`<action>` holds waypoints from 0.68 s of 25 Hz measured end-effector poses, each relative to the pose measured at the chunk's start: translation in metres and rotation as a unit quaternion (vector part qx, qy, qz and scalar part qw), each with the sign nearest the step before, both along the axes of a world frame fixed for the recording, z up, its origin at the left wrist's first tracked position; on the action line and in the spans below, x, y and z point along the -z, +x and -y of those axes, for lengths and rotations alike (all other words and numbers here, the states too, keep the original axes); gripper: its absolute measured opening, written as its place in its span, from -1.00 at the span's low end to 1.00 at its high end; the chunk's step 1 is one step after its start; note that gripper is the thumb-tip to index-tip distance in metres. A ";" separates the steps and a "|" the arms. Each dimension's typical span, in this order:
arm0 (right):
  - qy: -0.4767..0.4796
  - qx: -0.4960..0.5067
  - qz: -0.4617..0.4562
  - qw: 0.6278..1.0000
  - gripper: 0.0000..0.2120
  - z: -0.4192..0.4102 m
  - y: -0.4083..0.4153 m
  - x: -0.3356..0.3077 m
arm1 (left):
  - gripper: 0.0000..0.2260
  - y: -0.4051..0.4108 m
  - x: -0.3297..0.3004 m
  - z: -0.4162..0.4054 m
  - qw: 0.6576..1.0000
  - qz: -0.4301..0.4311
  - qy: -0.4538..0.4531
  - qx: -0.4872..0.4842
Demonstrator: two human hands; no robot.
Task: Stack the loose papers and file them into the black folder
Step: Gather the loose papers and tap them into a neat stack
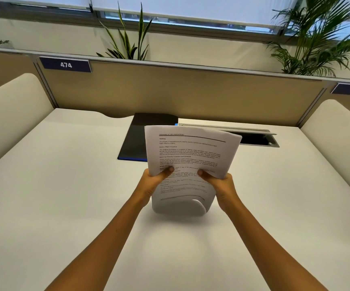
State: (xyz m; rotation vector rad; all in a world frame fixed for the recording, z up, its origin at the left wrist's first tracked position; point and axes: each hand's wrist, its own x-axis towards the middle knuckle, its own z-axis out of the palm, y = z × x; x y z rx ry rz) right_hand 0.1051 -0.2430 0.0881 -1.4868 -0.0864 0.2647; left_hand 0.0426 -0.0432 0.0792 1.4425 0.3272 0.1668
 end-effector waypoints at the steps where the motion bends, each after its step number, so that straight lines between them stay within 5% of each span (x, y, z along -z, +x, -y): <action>1: 0.001 0.000 0.006 1.000 -0.67 -0.001 0.003 -0.002 | -0.73 0.002 -0.001 -0.002 1.000 0.013 -0.007 -0.006; 17: -0.065 -0.053 -0.035 0.996 -0.66 -0.004 0.045 0.020 | -0.65 0.034 0.025 -0.029 0.991 -0.118 -0.005 0.057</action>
